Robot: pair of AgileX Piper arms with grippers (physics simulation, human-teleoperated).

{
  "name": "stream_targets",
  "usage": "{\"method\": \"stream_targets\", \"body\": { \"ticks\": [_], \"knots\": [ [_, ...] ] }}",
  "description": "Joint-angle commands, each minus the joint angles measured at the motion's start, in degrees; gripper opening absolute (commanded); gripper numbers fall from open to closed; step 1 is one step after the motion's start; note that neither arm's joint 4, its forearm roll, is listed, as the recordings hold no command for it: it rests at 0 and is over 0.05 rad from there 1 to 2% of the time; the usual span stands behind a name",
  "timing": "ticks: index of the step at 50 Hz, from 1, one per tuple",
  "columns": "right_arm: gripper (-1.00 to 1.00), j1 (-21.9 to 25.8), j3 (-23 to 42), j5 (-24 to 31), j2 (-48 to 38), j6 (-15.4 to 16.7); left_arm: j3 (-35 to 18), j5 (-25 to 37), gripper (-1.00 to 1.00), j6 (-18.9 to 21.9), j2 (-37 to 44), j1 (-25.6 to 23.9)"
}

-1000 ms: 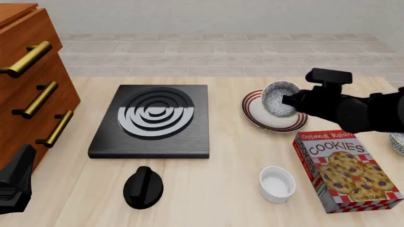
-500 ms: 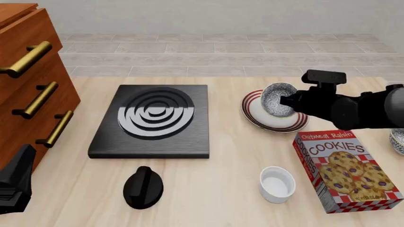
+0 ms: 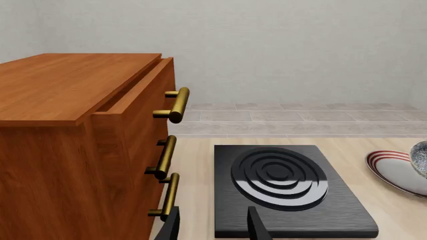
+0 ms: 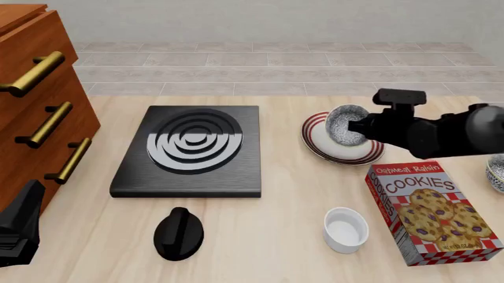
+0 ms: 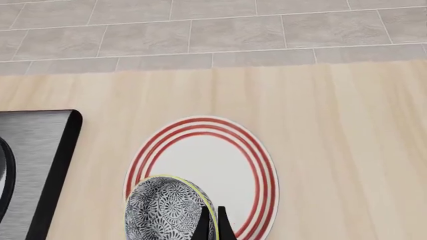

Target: Pick the akita bowl next to the ramekin and place it on the plate.

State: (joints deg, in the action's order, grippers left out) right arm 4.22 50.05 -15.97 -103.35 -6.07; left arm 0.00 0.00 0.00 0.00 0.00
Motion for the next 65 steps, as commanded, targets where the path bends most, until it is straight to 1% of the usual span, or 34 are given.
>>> {"method": "stream_targets", "body": {
  "ticks": [1,10,46,65],
  "knots": [
    [-1.0,-0.4,2.1,-0.5,-2.5,1.0,0.0,0.0,1.0,0.0,0.0,0.0],
    [-1.0,-0.4,3.4,-0.5,-3.7,1.8,0.0,0.0,1.0,0.0,0.0,0.0],
    [-1.0,0.6,6.6,-1.0,-8.1,2.6,0.0,0.0,1.0,0.0,0.0,0.0],
    [-1.0,0.0,8.3,-0.7,-10.1,4.3,0.0,0.0,1.0,0.0,0.0,0.0]
  ]
}}
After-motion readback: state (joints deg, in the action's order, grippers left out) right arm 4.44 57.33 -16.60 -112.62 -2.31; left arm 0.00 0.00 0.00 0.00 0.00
